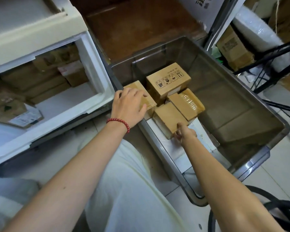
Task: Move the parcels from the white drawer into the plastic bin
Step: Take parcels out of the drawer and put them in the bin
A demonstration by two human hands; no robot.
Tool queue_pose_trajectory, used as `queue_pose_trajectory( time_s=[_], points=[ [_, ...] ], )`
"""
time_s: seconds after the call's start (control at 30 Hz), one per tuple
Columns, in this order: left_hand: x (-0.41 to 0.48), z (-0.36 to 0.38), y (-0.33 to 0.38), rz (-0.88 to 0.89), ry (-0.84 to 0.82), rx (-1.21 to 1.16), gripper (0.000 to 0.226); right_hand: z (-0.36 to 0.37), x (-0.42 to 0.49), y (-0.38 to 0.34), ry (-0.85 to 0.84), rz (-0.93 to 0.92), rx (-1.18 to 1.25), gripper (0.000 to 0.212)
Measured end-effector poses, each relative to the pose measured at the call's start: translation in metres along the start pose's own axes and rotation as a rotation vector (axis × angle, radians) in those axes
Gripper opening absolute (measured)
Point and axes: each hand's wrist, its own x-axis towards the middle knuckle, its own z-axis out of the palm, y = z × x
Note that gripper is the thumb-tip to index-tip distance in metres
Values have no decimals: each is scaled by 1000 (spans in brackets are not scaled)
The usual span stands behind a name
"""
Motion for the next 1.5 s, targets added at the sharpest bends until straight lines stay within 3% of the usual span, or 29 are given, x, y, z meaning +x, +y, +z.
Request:
queue_pose_trajectory(
  time_s=[0.1,0.27,0.33,0.4,0.57,0.77,1.03,1.17,1.33,1.5],
  points=[
    [-1,-3,-3,-19,24,10,34,-1,-4,-4,-120,-38,-22,28],
    [-7,-7,-10,-76,51,14,34,-21,-5,7,-306,-57,-211,46],
    [-12,-11,-14,-101,59,24,35,-25,-3,9,-187,-115,-358,78],
    [-19,-19,-17,-118,64,31,36,-25,-6,9,-50,-285,-475,96],
    [-33,-31,-16,-93,53,33,38,-17,-18,4,-42,-614,-814,89],
    [-18,-34,-6,4,55,20,42,-8,-23,2,-17,-707,-987,89],
    [54,-10,24,86,-271,89,45,-8,-16,8,-18,-728,-853,85],
    [78,19,32,75,-514,126,40,-2,-13,5,41,-723,-842,87],
    [96,51,35,108,-700,282,42,9,-13,2,162,-700,-898,84],
    [94,73,17,118,-681,384,42,15,-3,3,202,-685,-846,91]
  ],
)
